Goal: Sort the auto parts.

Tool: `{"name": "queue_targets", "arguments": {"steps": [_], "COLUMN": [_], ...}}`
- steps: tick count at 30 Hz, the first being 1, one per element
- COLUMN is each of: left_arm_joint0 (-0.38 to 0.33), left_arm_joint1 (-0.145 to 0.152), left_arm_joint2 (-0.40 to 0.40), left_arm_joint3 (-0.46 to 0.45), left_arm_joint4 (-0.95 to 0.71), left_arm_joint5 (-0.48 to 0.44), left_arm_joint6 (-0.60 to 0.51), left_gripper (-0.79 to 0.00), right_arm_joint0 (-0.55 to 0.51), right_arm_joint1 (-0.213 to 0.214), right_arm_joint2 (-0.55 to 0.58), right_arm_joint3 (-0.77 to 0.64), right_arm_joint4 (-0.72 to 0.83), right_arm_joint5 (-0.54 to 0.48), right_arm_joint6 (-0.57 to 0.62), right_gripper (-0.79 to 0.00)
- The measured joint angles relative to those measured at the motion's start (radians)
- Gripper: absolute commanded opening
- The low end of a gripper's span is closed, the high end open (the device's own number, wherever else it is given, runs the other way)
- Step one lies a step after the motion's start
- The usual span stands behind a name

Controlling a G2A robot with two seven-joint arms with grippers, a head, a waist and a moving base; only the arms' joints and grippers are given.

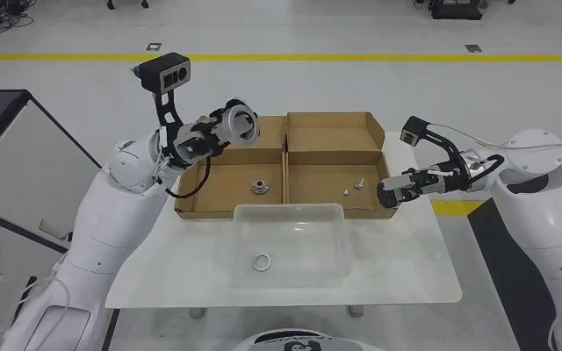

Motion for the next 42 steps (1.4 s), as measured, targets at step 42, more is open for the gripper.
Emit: {"name": "queue_targets", "arguments": {"steps": [42], "left_arm_joint0": [0.032], "left_arm_joint1": [0.015], "left_arm_joint2": [-0.167], "left_arm_joint3": [0.082], "left_arm_joint4": [0.409], "left_arm_joint5": [0.350], "left_arm_joint6": [0.002], "left_gripper": [-0.785], "right_arm_joint0": [0.000], "right_arm_joint1": [0.000], "right_arm_joint2": [0.000], "right_arm_joint3": [0.000], "right_arm_joint4": [0.000], "right_arm_joint5": [0.000], "right_arm_joint6": [0.000], "right_gripper": [0.000]}}
